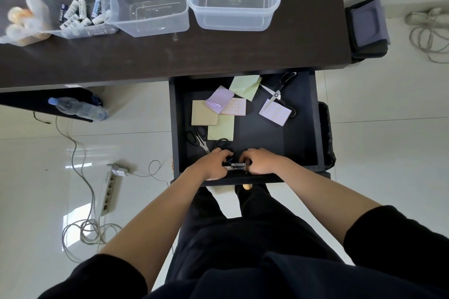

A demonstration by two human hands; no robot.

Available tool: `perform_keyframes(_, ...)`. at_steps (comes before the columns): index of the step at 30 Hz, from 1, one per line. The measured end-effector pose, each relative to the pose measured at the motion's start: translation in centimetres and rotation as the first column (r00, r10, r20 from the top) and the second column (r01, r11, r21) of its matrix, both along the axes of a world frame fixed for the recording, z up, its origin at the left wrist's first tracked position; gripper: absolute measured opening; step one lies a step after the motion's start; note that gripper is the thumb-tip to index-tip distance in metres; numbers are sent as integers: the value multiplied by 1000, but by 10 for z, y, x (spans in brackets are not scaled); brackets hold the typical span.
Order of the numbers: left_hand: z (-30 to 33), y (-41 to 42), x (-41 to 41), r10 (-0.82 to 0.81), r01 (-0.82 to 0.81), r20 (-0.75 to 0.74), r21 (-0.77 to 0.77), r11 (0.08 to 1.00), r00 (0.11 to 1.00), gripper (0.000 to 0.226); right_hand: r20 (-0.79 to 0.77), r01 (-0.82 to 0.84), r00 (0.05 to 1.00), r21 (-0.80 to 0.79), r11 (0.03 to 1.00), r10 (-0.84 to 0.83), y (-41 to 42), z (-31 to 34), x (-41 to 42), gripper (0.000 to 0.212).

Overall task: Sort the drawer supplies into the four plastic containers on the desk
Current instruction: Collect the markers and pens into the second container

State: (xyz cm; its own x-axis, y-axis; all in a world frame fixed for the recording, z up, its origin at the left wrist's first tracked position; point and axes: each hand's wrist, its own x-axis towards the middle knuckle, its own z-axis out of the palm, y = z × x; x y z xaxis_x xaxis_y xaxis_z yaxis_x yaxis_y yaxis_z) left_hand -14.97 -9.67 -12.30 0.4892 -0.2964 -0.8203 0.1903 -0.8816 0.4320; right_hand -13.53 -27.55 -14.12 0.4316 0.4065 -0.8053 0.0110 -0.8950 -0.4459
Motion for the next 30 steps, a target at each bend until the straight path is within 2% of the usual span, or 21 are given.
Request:
perform_keyframes(5,1,-1,-3,-61,56,52,77,995,997,49,-33,-11,999,-20,1000,11,3,-2,0,29)
perform_keyframes(9,2,0,-6,-99,83,108,145,986,989,56,-34,16,999,-6,1000,-17,2,-2,-1,25)
perform_keyframes(12,1,2,-7,-49,29,167,123,992,985,58,-24,46,999,21,999,-45,1,0,-1,23)
perform_keyframes(15,2,3,-8,52,-63,205,47,997,977,51,-10,81,997,52,995,-80,3,1,-2,26)
perform_keyframes(17,3,4,-7,74,-82,194,34,996,978,46,-6,89,996,68,994,-88,3,2,-3,33)
perform_keyframes(20,1,3,-5,7,-17,144,70,997,990,46,-18,74,997,74,995,-73,4,3,-2,38)
perform_keyframes(24,-2,1,-1,-62,58,70,56,997,996,47,-46,52,998,59,997,-49,5,3,0,37)
perform_keyframes(30,-8,-1,5,-54,50,59,61,997,997,38,-72,54,996,53,997,-50,11,0,5,31)
